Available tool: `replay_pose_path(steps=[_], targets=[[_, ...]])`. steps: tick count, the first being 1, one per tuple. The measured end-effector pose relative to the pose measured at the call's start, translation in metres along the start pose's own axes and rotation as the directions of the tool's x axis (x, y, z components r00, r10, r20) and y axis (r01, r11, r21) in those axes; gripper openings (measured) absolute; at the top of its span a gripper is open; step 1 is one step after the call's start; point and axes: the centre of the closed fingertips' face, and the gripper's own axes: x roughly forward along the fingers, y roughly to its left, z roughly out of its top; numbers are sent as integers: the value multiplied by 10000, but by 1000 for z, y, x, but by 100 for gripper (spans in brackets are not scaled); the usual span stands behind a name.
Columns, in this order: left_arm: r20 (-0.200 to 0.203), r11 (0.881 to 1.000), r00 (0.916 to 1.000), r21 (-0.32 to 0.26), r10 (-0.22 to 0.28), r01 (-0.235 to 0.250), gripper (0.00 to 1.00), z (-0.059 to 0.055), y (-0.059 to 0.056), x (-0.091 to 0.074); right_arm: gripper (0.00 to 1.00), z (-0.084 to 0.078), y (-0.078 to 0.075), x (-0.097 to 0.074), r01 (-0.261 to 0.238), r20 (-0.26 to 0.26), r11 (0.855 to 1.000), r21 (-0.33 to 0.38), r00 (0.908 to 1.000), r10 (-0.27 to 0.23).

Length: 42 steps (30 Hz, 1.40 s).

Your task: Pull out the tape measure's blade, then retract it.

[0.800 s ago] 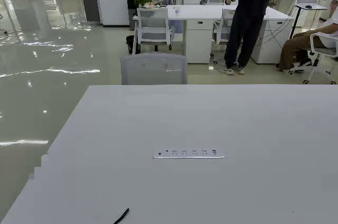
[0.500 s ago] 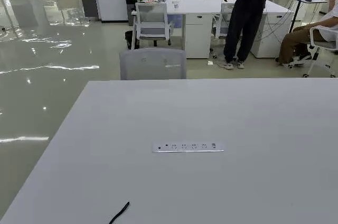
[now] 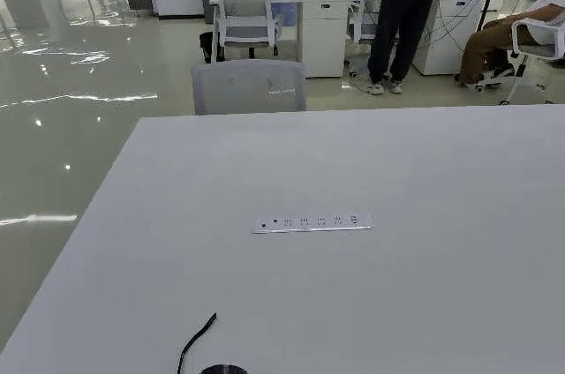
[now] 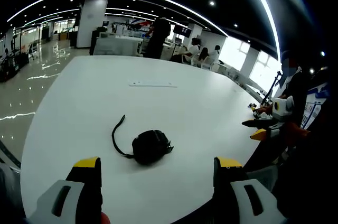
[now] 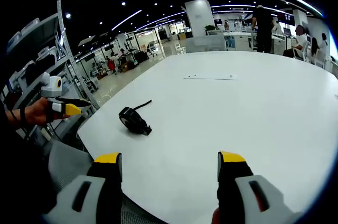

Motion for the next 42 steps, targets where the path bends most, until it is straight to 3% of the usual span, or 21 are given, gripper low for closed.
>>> replay_pose_path(steps=[9,21,22,24,29,42], targets=[[32,10000,10000,-44,-72,72,84,0,-2,1,73,-1,3,6,-164,-175,9996,-249,9997,160],[-104,9999,9999,73,-97,98,84,-4,0,3,71,-7,15,21,-763,-689,9929,-918,9952,701],[-306,9996,9994,253,-131,139,84,-9,1,2,71,-7,16,28,-977,-875,9879,-1201,9923,875],[-335,9995,9994,303,-110,120,84,-9,3,1,70,-7,17,31,-1088,-969,9852,-1323,9906,964],[-150,9992,9998,384,-128,134,83,2,5,0,69,-7,17,37,-1267,-1097,9805,-1505,9878,1108],[-959,9838,9926,1558,-745,889,83,10,1,23,64,-13,28,63,-2206,-1925,9542,-2022,9642,1821]])
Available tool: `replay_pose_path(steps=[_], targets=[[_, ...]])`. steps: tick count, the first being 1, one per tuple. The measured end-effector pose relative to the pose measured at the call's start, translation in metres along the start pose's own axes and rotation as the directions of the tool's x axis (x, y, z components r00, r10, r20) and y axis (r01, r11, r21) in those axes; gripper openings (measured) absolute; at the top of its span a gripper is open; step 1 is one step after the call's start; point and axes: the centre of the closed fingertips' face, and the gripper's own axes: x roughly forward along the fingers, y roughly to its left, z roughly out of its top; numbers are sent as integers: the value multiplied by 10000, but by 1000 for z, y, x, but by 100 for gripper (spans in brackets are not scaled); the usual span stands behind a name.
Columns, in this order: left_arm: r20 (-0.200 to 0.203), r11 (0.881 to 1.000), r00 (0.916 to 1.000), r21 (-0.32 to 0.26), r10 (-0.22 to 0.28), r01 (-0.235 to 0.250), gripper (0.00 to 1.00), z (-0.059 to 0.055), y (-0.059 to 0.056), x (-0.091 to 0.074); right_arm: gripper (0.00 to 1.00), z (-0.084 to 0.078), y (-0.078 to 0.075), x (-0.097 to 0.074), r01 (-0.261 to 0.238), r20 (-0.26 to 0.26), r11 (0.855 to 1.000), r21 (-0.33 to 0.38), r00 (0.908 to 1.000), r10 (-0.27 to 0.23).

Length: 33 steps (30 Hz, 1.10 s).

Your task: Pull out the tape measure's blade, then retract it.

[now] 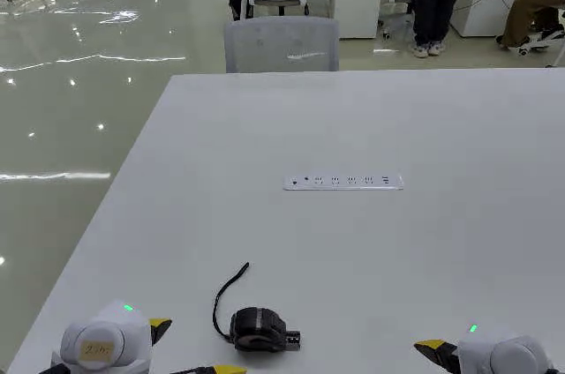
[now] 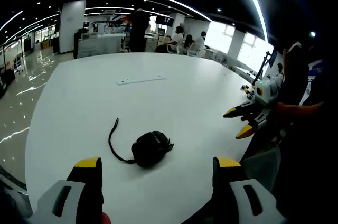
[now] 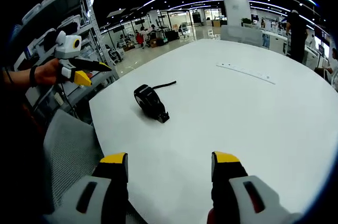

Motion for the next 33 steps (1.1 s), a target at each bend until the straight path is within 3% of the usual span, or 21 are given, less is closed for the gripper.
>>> replay_pose_path(steps=[8,15,17,21,30,31,32,33], targets=[[-801,9935,9954,967,-517,594,82,-2,-3,20,63,0,12,23,-548,-248,9983,-183,9982,543],[-875,9920,9945,1076,-573,666,80,-1,-3,24,62,-2,14,28,-633,-378,9977,-260,9973,623],[-1585,9745,9817,1800,-1059,1341,79,-3,-8,39,62,-5,22,51,-1067,-715,9921,-654,9922,1020],[-2181,9549,9683,2404,-1220,1744,79,-11,-13,48,61,-5,23,62,-1374,-950,9855,-993,9872,1281],[-2468,9416,9606,2739,-1280,1958,77,-12,-15,55,60,-2,22,69,-1473,-1039,9831,-1085,9852,1361],[-2869,9175,9485,3258,-1339,2281,76,-11,-16,68,59,6,21,85,-1673,-1144,9777,-1267,9816,1532],[-3140,9007,9398,3563,-1349,2484,76,-12,-15,76,59,11,23,95,-1808,-1266,9723,-1484,9785,1626],[-3203,8972,9374,3609,-1369,2543,76,-12,-15,78,59,12,23,97,-1859,-1314,9702,-1552,9773,1662]])
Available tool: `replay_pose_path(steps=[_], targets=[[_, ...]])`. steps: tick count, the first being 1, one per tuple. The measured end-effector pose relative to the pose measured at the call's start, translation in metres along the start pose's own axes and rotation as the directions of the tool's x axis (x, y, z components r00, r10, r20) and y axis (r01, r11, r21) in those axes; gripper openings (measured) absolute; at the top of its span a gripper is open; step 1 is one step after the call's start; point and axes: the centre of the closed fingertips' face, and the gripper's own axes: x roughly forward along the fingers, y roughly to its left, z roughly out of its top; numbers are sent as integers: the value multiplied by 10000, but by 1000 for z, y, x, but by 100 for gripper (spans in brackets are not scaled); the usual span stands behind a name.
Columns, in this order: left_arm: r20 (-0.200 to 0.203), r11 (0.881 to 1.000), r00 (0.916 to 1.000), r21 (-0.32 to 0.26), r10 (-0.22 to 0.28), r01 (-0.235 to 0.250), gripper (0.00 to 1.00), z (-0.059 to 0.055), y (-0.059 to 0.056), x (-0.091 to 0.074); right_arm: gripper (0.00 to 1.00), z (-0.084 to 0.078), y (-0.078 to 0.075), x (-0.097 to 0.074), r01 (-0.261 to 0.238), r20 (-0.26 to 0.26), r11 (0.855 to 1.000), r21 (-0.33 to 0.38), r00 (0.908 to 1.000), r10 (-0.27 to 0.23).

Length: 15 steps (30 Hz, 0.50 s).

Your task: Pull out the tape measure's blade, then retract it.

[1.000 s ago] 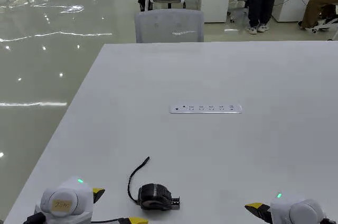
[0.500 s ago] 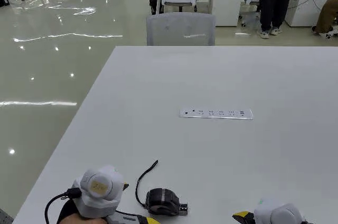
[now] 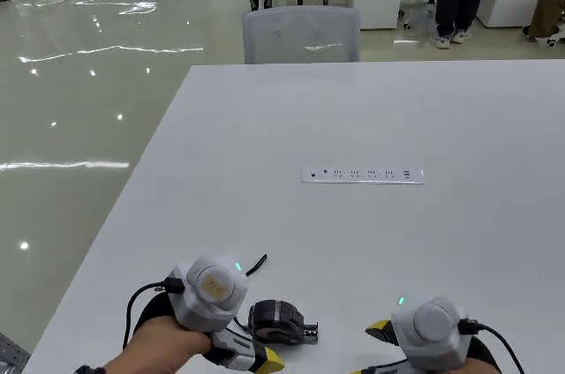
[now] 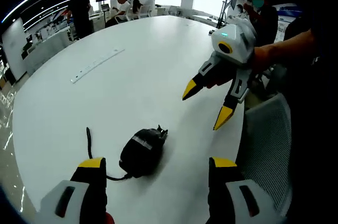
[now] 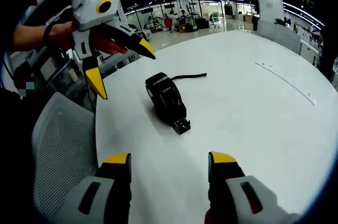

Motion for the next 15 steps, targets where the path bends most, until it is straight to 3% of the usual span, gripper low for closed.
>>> replay_pose_path(steps=[7,15], targets=[[-633,9954,9976,895,-274,330,74,0,5,15,57,9,-7,20,-274,-342,9980,-562,9991,255],[-1122,9889,9918,1283,-610,753,71,-2,9,32,53,19,-14,40,-538,-789,9895,-1338,9959,435]])
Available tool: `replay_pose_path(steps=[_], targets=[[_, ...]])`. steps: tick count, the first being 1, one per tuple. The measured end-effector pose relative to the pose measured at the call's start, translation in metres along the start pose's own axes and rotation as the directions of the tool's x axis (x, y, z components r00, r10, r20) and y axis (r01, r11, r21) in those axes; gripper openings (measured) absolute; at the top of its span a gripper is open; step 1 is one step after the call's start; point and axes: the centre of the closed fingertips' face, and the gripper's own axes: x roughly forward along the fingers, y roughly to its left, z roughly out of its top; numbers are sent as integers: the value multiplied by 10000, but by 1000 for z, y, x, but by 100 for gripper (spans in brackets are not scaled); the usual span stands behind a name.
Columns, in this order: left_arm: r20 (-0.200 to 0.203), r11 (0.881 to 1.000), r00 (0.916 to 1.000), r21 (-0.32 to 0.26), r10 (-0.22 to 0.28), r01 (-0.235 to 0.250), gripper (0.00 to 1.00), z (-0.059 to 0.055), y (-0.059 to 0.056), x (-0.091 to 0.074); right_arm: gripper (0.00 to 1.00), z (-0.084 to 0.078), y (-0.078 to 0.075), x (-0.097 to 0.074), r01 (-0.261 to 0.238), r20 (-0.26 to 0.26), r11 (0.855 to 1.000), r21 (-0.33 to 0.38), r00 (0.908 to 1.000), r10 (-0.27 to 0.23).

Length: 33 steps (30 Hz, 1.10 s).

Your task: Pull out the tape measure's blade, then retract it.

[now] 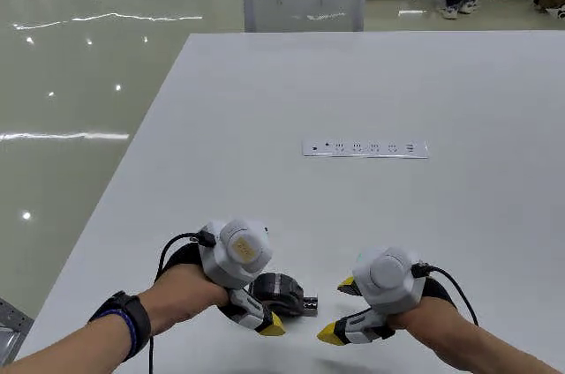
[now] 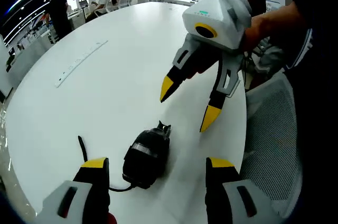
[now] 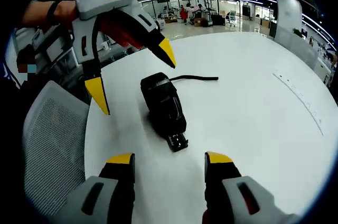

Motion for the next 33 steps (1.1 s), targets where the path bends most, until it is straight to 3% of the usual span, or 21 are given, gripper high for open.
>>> replay_pose_path(steps=[4,9,14,17,20,24,28,33], targets=[[-264,9991,9995,385,-164,174,68,0,1,8,49,9,-6,8,-50,-9,9997,-231,10000,50],[-613,9945,9972,927,-428,484,64,-2,2,18,43,10,-9,18,-340,-435,9966,-751,9986,308],[-1031,9880,9935,1406,-489,632,54,-6,6,28,38,8,-9,27,-597,-702,9922,-1091,9962,522],[-1075,9857,9926,1523,-563,724,44,-6,7,32,37,4,-10,31,-645,-876,9908,-1188,9947,543],[-1166,9813,9930,1878,-195,413,36,-6,15,32,34,4,-11,33,-657,-881,9909,-1171,9946,556],[-1231,9844,9917,1664,-365,569,36,-7,13,35,28,-4,-16,38,-558,-1351,9872,-1493,9902,355],[-1133,9852,9928,1620,-380,562,36,-7,13,34,26,1,-13,42,-681,-1097,9881,-1378,9925,531],[-1120,9851,9930,1623,-386,566,36,-8,12,34,19,3,-10,53,-659,-1229,9745,-2145,9916,400]])
